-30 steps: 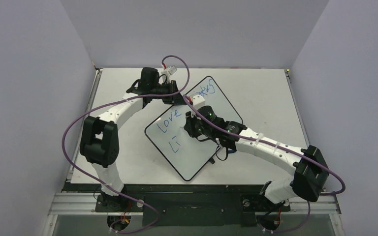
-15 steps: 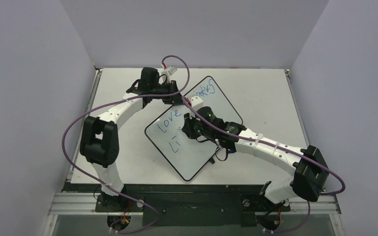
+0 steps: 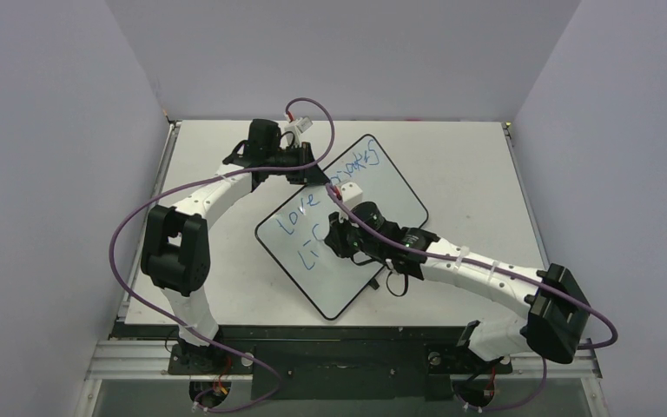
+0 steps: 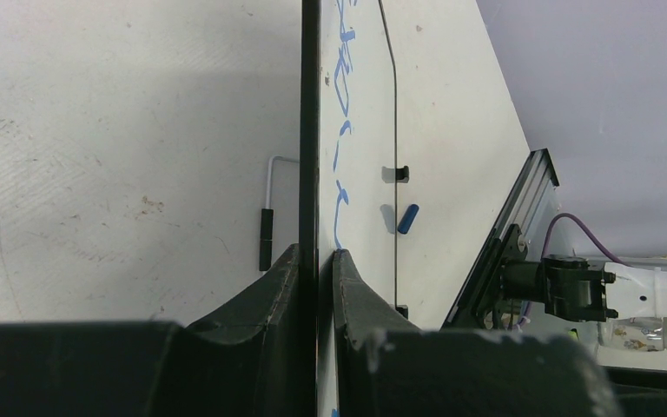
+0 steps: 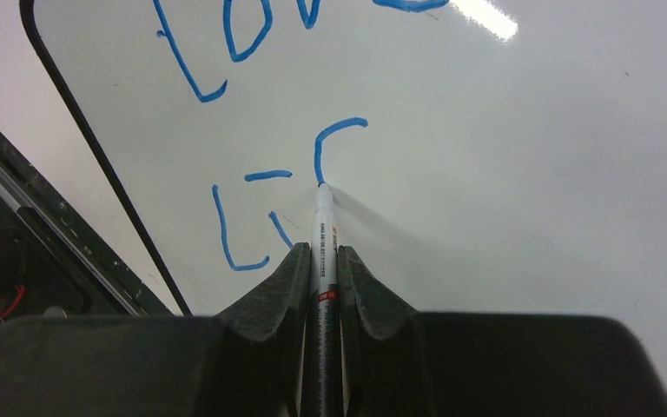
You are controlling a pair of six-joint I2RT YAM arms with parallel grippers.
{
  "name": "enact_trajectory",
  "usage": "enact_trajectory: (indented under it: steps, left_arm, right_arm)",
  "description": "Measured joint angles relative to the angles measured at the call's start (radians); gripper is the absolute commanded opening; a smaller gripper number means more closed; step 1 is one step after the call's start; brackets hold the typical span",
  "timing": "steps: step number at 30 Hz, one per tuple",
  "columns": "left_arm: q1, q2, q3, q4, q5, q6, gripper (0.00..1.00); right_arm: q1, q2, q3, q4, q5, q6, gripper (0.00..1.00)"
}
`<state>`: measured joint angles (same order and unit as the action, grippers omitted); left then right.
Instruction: Write a sentence on the whiteboard
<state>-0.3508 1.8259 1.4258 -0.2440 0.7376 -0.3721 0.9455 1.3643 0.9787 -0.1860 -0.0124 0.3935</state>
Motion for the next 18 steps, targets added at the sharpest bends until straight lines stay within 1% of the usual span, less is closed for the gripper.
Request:
enact_trajectory:
  steps: [8,18]
  left_arm:
    - [0.000,0.000,0.000,0.000,0.000,0.000,0.00]
    - [0.000,0.000,0.000,0.000,0.000,0.002,0.00]
  right_arm:
    - [0.025,-0.043,-0.058,-0.008,0.038,0.014,0.00]
    - [0.102,-0.112,-0.156,-0.040,0.129,0.033,0.00]
